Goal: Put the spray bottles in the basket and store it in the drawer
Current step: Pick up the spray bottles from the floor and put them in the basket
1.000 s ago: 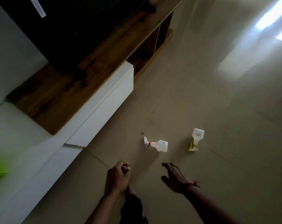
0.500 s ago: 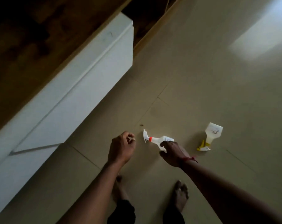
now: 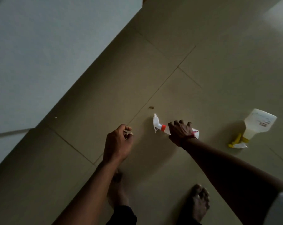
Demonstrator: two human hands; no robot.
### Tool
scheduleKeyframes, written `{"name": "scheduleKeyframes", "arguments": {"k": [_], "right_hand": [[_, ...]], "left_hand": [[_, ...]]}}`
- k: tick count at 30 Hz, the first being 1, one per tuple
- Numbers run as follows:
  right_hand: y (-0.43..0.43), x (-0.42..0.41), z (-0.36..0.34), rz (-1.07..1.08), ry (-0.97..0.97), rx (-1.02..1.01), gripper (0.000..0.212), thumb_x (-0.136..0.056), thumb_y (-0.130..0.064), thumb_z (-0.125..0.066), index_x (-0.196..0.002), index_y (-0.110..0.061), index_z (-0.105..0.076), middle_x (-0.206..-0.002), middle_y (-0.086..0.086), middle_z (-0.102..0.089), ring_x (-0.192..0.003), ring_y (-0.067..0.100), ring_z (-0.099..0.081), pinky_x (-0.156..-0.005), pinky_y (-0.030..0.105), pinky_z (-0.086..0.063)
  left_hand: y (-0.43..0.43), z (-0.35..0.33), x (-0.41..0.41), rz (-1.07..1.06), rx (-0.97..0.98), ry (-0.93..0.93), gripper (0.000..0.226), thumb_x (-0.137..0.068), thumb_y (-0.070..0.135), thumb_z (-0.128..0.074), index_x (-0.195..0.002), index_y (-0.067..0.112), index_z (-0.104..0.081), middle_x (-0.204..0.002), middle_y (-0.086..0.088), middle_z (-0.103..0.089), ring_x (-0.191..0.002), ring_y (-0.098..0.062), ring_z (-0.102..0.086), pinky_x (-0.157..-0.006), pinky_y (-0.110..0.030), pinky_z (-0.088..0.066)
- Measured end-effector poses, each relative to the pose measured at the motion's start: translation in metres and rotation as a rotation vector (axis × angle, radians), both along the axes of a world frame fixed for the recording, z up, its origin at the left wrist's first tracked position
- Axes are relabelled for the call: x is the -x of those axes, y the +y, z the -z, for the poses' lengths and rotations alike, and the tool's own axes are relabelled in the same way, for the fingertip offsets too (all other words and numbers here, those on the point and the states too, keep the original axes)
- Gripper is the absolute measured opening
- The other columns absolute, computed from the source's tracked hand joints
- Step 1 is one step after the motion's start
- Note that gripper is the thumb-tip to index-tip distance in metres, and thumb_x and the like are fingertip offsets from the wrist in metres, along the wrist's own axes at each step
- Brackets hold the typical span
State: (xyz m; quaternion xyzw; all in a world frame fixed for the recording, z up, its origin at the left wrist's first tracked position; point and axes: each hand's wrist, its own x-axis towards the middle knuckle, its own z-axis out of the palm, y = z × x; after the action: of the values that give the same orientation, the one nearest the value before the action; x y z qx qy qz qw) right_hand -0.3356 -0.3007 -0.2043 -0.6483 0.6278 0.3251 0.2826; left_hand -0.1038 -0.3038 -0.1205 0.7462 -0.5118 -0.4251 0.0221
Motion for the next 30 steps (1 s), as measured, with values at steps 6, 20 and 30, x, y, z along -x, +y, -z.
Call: {"name": "scheduleKeyframes", "arguments": {"k": [6, 20, 30], "right_hand": [[0.003, -0.011, 0.021, 0.024, -0.032, 0.044, 0.035, -0.088, -0.025, -0.053, -0.122, -0.017, -0.048, -0.117, 0.006, -0.063, -0.108, 0.029, -0.059, -0.099, 0.048, -0.035], [-0.037, -0.06, -0.202, 0.968, -0.678, 0.116, 0.033, -0.08, -0.029, -0.072, -0.108, -0.015, -0.062, -0.097, 0.004, -0.07, -0.086, 0.022, -0.066, -0.076, 0.036, -0.054], [-0.054, -0.194, -0.44, 0.746, -0.89, -0.003, 0.023, -0.081, -0.027, -0.071, -0.102, -0.022, -0.066, -0.096, -0.004, -0.072, -0.09, 0.015, -0.067, -0.074, 0.031, -0.054]], "left_hand": [[-0.002, 0.012, -0.01, 0.021, 0.005, -0.025, 0.017, -0.085, 0.017, -0.062, -0.101, 0.02, -0.067, -0.089, -0.004, -0.074, -0.082, -0.022, -0.067, -0.068, -0.022, -0.041], [-0.022, -0.153, -0.046, -0.087, 0.127, -0.011, 0.019, -0.087, 0.013, -0.061, -0.103, 0.017, -0.068, -0.095, -0.006, -0.075, -0.087, -0.023, -0.069, -0.072, -0.024, -0.047], [0.0, -0.349, -0.165, -0.238, 0.352, -0.062, 0.024, -0.085, 0.01, -0.058, -0.106, 0.019, -0.066, -0.092, -0.001, -0.073, -0.078, -0.016, -0.067, -0.069, -0.03, -0.054]]}}
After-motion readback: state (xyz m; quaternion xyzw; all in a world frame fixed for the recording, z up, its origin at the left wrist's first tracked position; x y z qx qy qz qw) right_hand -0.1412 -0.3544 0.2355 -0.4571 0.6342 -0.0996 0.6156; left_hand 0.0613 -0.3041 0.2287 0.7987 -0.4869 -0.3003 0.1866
